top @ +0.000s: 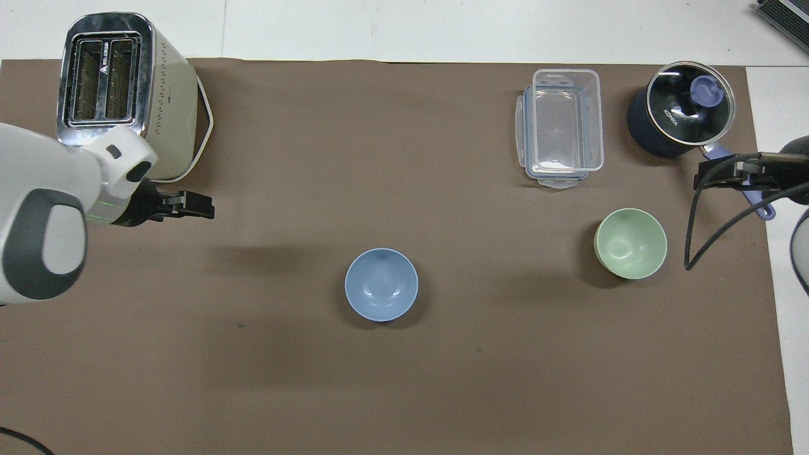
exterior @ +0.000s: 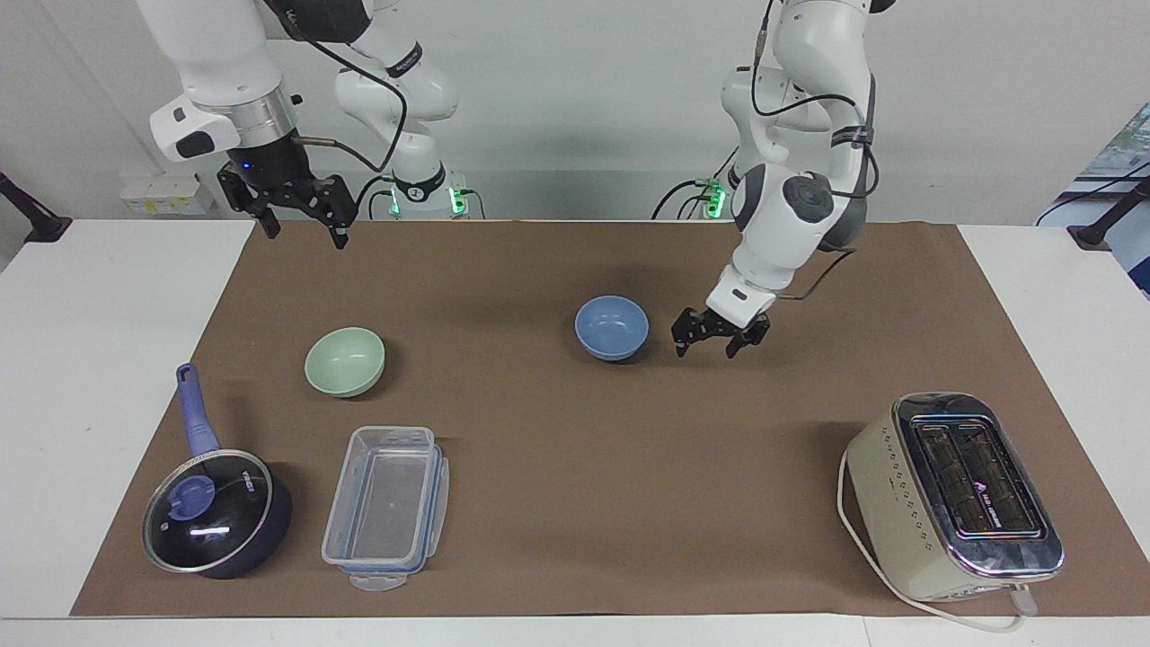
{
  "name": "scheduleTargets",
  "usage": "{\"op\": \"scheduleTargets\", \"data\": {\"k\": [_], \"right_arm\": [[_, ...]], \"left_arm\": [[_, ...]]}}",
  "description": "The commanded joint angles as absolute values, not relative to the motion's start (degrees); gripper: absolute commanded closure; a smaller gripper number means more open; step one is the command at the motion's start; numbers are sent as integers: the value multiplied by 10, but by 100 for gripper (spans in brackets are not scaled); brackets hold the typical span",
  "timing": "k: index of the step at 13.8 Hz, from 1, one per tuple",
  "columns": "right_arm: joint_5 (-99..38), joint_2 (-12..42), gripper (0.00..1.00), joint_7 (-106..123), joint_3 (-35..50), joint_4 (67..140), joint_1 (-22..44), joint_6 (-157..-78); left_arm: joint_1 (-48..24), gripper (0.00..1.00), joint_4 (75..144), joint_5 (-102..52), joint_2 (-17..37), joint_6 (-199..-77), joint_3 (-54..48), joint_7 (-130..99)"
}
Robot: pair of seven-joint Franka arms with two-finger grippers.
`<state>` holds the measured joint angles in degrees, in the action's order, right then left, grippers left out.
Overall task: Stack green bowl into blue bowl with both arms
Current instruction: 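Release the blue bowl and withdraw the left gripper to rest, then reach the right gripper to the pale green bowl's rim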
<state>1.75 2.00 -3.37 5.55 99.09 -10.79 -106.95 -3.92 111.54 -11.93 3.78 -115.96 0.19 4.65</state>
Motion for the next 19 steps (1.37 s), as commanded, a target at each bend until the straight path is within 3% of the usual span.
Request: {"op": "scheduleTargets", "data": {"k": [1, 5, 8, 12, 13, 14, 16, 17, 18, 19], "right_arm": [[1, 48, 0, 30, 57, 1066, -137, -1153], [-3, 68, 0, 40, 57, 1170, -139, -1253], [-3, 101, 0, 42, 57, 1193, -138, -1302], [-3, 114, 0, 83, 57, 1215, -156, -1321], [-3, 114, 7, 83, 57, 1215, -156, -1318], [-3, 114, 23, 83, 58, 1213, -156, -1316], [-3, 114, 69, 86, 58, 1210, -155, -1313], [-3, 113, 85, 87, 58, 1209, -151, -1313], [-3, 112, 96, 87, 58, 1208, -150, -1313], [-3, 110, 100, 90, 58, 1207, -151, -1313]], "left_arm": [[-7, 0, 1079, -89, 20, -1095, -3, 71], [-7, 0, 995, -26, 24, -1009, -4, 68], [-5, 0, 920, -11, 28, -899, -3, 67], [-6, 0, 918, -4, 22, -889, -3, 67], [-6, 0, 920, -5, 21, -889, -3, 67], [-6, 0, 922, -5, 19, -887, -3, 65], [-7, 0, 945, -4, 6, -899, -3, 60], [-7, 0, 963, -4, -6, -916, -3, 57], [-7, 0, 980, -4, -15, -929, -3, 57], [-6, 0, 979, -5, -15, -930, -4, 60]]}}
